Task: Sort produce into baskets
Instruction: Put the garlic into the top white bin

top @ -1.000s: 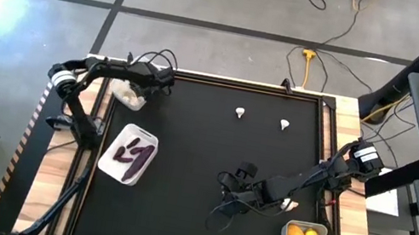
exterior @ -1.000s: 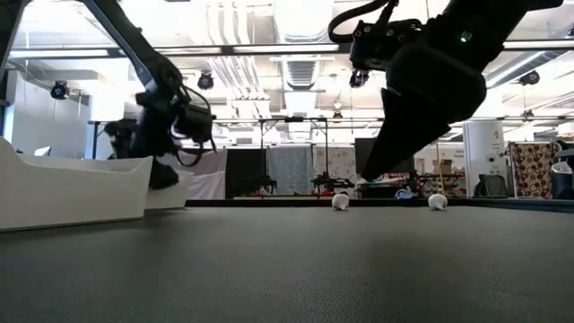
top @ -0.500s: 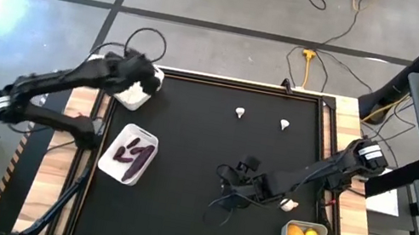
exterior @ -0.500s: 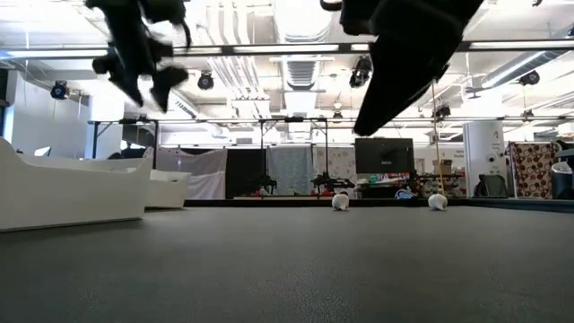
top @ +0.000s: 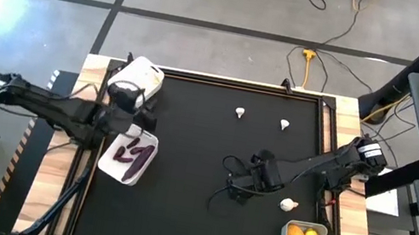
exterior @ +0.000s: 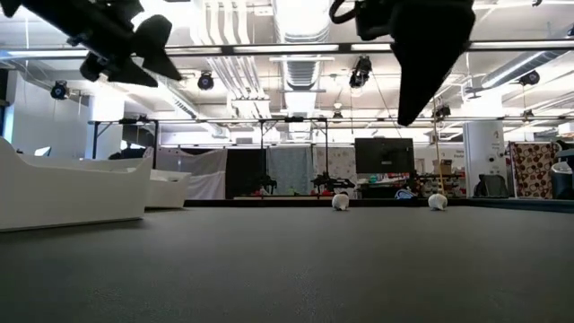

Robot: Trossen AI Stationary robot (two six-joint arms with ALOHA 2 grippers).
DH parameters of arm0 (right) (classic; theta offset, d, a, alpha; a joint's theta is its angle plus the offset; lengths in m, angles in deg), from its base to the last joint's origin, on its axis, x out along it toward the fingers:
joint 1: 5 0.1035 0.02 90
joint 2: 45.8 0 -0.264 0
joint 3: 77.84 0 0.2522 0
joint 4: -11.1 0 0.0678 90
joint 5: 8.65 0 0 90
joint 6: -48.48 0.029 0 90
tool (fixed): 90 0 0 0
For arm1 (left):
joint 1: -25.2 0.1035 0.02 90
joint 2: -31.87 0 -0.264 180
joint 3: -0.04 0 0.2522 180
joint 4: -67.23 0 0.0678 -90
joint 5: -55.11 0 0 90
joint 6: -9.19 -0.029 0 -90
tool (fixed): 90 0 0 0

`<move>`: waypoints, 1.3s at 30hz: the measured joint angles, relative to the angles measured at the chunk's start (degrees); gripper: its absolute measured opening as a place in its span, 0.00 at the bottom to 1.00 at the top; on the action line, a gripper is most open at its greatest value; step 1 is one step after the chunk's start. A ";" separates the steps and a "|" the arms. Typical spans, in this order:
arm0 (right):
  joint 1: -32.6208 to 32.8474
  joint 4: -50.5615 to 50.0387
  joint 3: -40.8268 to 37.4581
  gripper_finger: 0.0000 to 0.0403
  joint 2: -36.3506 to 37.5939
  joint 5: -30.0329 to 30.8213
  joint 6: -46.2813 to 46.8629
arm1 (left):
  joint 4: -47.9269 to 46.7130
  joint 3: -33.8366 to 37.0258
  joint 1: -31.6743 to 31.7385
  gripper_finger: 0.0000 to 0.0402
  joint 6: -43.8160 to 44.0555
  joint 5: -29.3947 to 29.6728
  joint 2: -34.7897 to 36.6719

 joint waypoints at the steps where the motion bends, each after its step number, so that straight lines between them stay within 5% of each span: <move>1: -0.36 0.84 0.05 0.79 0.00 -0.87 -0.01 | -4.17 -1.79 2.57 0.65 1.94 -1.86 0.16; 7: -1.94 6.02 0.05 0.79 0.00 -1.68 -0.99 | -23.38 -11.13 26.02 0.58 1.81 -20.82 -4.04; 11: -1.88 7.51 0.03 0.80 0.00 -1.69 -1.17 | -23.26 -12.33 42.42 0.54 -5.72 -34.36 -9.59; 15: -1.34 7.43 0.03 0.80 0.00 -2.54 -3.19 | -22.40 -14.23 52.59 0.52 -10.71 -41.49 -17.75; 30: 0.55 7.81 -0.94 0.80 0.00 -2.53 -4.57 | -29.90 -23.06 56.76 0.52 -12.23 -45.19 -42.23; 39: 2.57 8.24 -2.83 0.79 -0.02 -2.52 -1.94 | -24.99 -28.07 54.77 0.52 -11.90 -47.31 -44.09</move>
